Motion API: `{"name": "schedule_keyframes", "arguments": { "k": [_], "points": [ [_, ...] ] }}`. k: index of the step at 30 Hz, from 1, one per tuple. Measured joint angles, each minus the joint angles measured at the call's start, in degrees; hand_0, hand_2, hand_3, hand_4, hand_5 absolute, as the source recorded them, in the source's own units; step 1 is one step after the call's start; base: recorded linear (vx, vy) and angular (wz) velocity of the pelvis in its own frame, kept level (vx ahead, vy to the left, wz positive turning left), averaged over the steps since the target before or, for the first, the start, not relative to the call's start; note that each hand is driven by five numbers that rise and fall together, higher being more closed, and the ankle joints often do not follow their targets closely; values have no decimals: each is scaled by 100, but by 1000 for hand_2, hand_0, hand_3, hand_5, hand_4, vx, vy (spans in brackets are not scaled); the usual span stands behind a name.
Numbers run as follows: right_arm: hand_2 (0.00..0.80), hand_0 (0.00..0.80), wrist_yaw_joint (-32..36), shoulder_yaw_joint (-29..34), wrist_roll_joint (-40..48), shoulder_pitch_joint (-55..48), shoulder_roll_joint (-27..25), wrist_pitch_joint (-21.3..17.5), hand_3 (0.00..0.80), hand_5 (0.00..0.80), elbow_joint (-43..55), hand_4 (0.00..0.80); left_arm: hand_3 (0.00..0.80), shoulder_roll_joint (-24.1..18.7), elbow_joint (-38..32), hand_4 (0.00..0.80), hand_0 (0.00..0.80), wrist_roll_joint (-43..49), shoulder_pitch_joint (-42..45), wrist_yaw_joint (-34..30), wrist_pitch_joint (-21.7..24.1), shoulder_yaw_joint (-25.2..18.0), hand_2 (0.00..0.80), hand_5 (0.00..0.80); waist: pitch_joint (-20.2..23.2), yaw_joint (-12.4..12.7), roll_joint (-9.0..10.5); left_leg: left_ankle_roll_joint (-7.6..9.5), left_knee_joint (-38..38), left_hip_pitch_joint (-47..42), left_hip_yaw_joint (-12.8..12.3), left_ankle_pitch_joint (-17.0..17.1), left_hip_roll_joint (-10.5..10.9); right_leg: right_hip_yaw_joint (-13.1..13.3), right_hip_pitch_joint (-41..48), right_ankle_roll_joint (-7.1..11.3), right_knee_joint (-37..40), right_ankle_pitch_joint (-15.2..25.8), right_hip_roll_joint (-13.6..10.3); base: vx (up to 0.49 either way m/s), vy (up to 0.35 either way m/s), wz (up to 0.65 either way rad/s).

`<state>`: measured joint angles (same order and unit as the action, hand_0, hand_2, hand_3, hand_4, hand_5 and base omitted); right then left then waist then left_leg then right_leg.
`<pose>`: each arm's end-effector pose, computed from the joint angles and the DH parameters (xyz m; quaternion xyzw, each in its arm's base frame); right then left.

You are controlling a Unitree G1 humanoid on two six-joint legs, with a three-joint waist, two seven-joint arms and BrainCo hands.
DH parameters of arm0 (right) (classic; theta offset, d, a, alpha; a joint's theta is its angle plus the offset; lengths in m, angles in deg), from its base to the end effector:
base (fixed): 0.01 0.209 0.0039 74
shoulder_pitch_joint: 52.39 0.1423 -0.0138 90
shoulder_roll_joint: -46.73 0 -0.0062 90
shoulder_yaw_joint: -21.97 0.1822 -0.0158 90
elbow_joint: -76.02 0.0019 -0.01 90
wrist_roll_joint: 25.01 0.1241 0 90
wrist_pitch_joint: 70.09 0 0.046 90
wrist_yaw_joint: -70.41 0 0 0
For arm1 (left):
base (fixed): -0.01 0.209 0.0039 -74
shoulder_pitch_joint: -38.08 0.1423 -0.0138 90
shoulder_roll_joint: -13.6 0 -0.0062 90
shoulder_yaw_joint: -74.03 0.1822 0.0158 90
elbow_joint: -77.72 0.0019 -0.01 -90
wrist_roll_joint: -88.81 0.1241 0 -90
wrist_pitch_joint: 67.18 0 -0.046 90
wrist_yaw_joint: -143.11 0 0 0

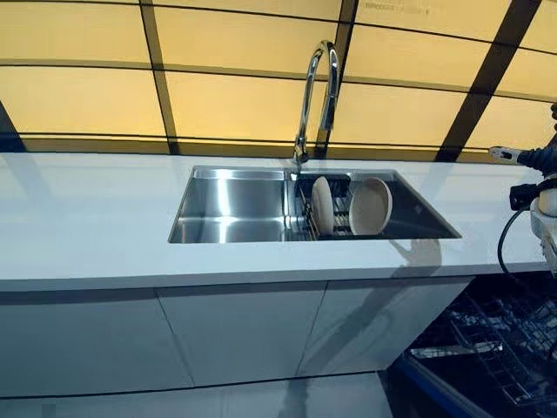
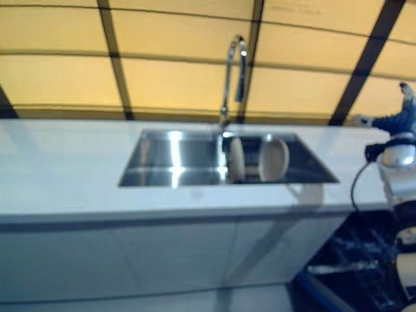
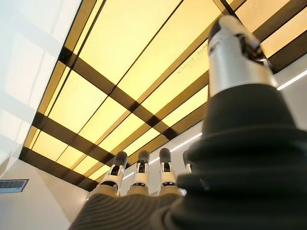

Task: Take plates into dishwasher

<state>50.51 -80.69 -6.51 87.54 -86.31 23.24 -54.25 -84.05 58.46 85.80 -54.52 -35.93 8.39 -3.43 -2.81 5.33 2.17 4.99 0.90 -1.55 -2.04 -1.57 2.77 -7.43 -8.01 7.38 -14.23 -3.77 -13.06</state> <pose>0.2817 -0.3346 0.2445 -0.2892 -0.1156 -0.3340 0.8897 0.0705 0.2763 -0.0832 0.2081 0.6560 0.0776 0.7214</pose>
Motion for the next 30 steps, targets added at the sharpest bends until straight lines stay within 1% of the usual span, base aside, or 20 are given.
{"name": "schedule_keyframes", "arguments": {
  "k": [1, 2, 3, 4, 5, 6, 7, 8, 9, 10, 11, 13, 14, 16, 20, 24, 30],
  "points": [
    [0, 0, -64, -1, -4, 1, 2, 70, 0, 0, 46, 0, 0, -9, -3, 0, 0, 0, -47, 17, -32, -1, 0, 0, -10, -44, 29, -45, -60, -99, 105, -30, -1, 0, 6, 87, 608, 330, -69, 218, -286, 45],
    [0, 0, -124, -2, -46, 0, 43, 163, 0, 0, 145, 0, 0, -21, -5, 0, 0, -1, -52, 23, -92, -6, 0, 0, -31, -139, 20, -64, -104, -197, 220, -42, -4, -4, 107, 140, 1098, 691, -145, 145, -218, 56],
    [0, 0, -175, -2, -132, -2, 81, 221, 0, 0, 266, 0, 0, -33, -15, 0, 0, -3, -47, 25, -153, -15, 0, 0, -48, -156, 67, -111, -155, -334, 305, -67, -19, -22, 142, 118, 1333, 1019, -247, 91, -169, 50],
    [0, 0, -192, -1, -177, -1, 96, 259, 0, 0, 315, 0, 0, -42, -30, 0, 0, -3, -30, 25, -182, -25, 0, 0, -59, -169, 84, -152, -168, -390, 340, -97, -23, -34, 154, 117, 1367, 1180, -282, 96, -183, 48],
    [0, 0, -194, 1, -234, -4, 103, 312, 0, 0, 360, 0, 0, -83, -83, 0, 0, -6, -12, 26, -227, -29, 0, 0, -62, -178, 147, -251, -175, -453, 395, -171, -54, -38, 206, 107, 1435, 1488, -355, 101, -195, 41],
    [0, 0, -190, 1, -238, -4, 103, 354, 0, 0, 369, 0, 0, -148, -102, 0, 0, -9, 14, 26, -239, -30, 0, 0, -49, -173, 246, -376, -158, -514, 412, -249, -87, -53, 331, 4, 1595, 1828, -326, 94, -187, 41],
    [0, 0, -188, 1, -238, -4, 103, 368, 0, 0, 368, 0, 0, -195, -101, 0, 0, -11, 26, 32, -254, -34, 0, 0, -42, -163, 332, -451, -161, -533, 416, -297, -97, -69, 440, -72, 1670, 2050, -321, 87, -175, 22],
    [0, 0, -176, 1, -264, 33, 121, 373, 0, 0, 375, 0, 0, -213, -102, 0, 0, -13, 74, 53, -271, -44, 0, 0, -35, -81, 427, -625, -135, -578, 410, -416, -174, -115, 635, 34, 1855, 1868, -242, 80, -142, 9],
    [0, 0, -167, -9, -278, 77, 136, 373, 0, 0, 376, 0, 0, -189, -103, 0, 0, -13, 105, 58, -274, -62, 0, 0, -36, -64, 416, -696, -122, -571, 420, -461, -250, -113, 685, 34, 1913, 1752, -179, 63, -97, 4],
    [0, 0, -167, -60, -301, 109, 135, 381, 0, 0, 372, 0, 0, -128, -104, 0, 0, -11, 162, 59, -276, -168, 0, 0, -47, -60, 394, -823, -131, -553, 430, -498, -400, -121, 691, 30, 1908, 1520, -48, 89, -104, 0],
    [0, 0, -169, -112, -342, 114, 136, 402, 0, 0, 367, 0, 0, -53, -88, 0, 0, -5, 256, 48, -280, -232, 0, 0, -77, -30, 348, -933, -128, -551, 427, -522, -547, -131, 701, 9, 1909, 1393, 101, 76, -84, 2],
    [0, 0, -169, -180, -425, 135, 128, 450, 0, 0, 351, 0, 0, 103, -98, 0, 0, 3, 307, 22, -260, -288, 0, 0, -95, -24, 248, -1041, -143, -581, 425, -563, -735, -183, 743, -96, 1909, 1307, 295, 77, -79, 2],
    [0, 0, -171, -180, -450, 154, 125, 452, 0, 0, 351, 0, 0, 179, -100, 0, 0, 2, 353, 19, -248, -287, 0, 0, -97, -41, 224, -1078, -146, -595, 428, -569, -793, -202, 774, -103, 1909, 1263, 351, 51, -41, 3],
    [0, 0, -171, -179, -506, 161, 123, 457, 0, 0, 354, 0, 0, 235, -103, 0, 0, 2, 358, 18, -240, -287, 0, 0, -94, -40, 221, -1106, -154, -601, 429, -566, -836, -222, 789, -124, 1910, 1243, 390, 55, -32, 3],
    [0, 0, -113, -176, -561, 162, 122, 488, 0, 0, 365, 0, 0, 242, -173, 0, 0, 2, 383, 26, -216, -283, 0, 0, -85, -8, 236, -1102, -182, -603, 448, -545, -812, -255, 803, -119, 1913, 1204, 358, 32, -21, 2],
    [0, 0, 97, -176, -673, 162, 119, 587, 0, 0, 391, 0, 0, 238, -179, 0, 0, 2, 425, 32, -212, -282, 0, 0, -83, -1, 238, -1119, -206, -591, 486, -502, -802, -284, 803, -121, 1914, 1189, 340, 37, 9, 5],
    [0, 0, 364, -270, -1353, 165, 79, 571, 0, 0, 487, 0, 0, 237, -188, 0, 0, 3, 414, 33, -212, -282, 0, 0, -83, 17, 237, -1123, -230, -585, 512, -490, -804, -330, 803, -90, 1913, 1202, 347, 8, 5, 1]
  ]
}}
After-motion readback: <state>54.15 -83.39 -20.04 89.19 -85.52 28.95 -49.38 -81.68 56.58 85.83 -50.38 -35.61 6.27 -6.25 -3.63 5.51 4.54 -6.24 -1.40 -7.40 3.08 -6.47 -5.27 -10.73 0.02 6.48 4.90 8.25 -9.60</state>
